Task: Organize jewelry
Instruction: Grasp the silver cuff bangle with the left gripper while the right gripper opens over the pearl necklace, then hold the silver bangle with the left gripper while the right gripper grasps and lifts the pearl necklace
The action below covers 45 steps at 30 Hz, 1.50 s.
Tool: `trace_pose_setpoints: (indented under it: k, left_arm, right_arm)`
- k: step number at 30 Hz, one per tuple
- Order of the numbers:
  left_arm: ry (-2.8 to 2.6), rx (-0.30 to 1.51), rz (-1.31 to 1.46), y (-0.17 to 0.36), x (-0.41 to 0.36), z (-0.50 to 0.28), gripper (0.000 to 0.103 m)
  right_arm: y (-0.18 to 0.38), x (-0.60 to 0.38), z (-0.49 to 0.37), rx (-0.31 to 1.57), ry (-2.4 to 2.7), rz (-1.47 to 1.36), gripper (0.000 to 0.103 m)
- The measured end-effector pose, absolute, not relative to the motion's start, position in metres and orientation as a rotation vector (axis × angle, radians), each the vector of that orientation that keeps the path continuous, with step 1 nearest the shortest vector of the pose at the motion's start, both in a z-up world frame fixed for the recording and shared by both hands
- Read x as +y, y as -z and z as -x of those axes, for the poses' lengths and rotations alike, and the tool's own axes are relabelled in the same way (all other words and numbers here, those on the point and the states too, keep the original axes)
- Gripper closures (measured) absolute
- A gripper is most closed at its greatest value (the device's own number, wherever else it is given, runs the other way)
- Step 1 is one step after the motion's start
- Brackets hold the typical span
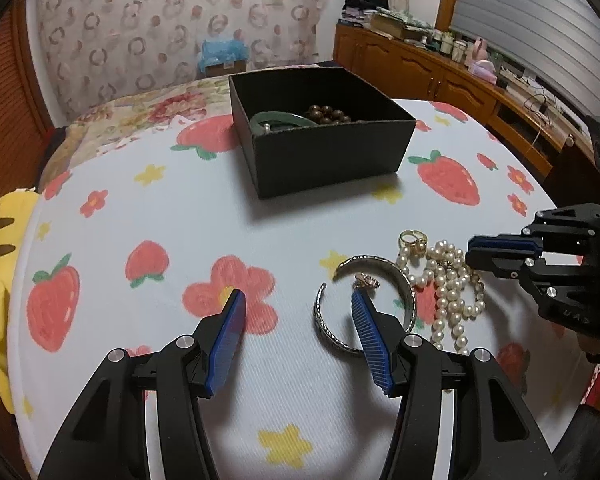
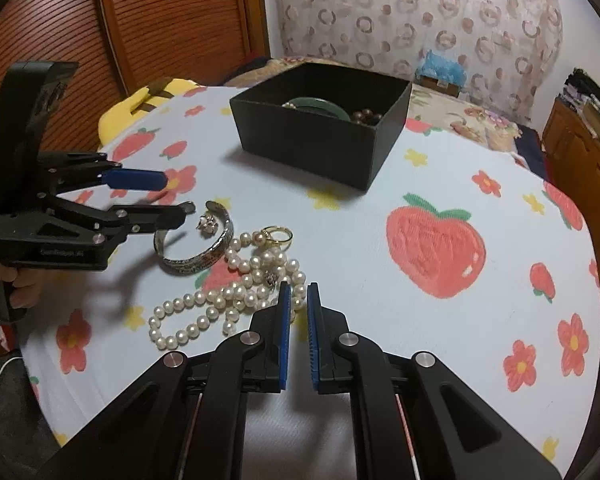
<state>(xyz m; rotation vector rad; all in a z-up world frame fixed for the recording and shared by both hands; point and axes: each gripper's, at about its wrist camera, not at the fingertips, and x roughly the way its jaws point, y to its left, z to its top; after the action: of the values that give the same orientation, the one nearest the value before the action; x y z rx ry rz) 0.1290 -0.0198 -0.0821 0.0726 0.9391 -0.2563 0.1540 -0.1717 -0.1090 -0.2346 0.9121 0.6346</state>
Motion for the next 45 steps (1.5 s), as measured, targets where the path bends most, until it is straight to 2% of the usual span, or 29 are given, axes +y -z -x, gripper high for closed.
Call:
trace_pose_setpoints:
  k: [13, 17, 21, 23, 25, 37, 45]
  left_arm:
    - [0.25, 0.949, -0.08, 0.087, -0.023, -0.129, 0.051]
    - [0.24, 0.943, -0.092, 0.087, -0.023, -0.127, 0.067]
    - [0.248, 0.942, -0.091, 0.086, -0.023, -0.128, 0.078]
    - [0.25, 0.941, -0.095, 0.086, -0.025, -0.128, 0.091]
    - [0.255, 0.944, -0.091, 0.086, -0.026, -0.128, 0.096]
    - [0.235, 0.93, -0.027, 0.08, -0.016, -0.124, 0.099]
    - [0.23, 0.863, 0.007, 0.059, -0.008, -0.117, 0.099]
  right_arm:
    - [0.116, -0.163, -0.169, 0.937, -0.611, 0.252, 0.092]
    - [0.113, -0.163, -0.166, 0.932, -0.61, 0.265, 0.091]
    - [0.112, -0.165, -0.166, 0.924, -0.615, 0.263, 0.091]
    - [0.111, -0.165, -0.165, 0.921, -0.618, 0.264, 0.091]
    - [0.113, -0.165, -0.164, 0.916, -0.621, 0.265, 0.091]
    - [0.109, -0.171, -0.163, 0.915, -0.67, 0.2, 0.094]
    - [0.071, -0.171, -0.155, 0.815, -0.688, 0.202, 0.094]
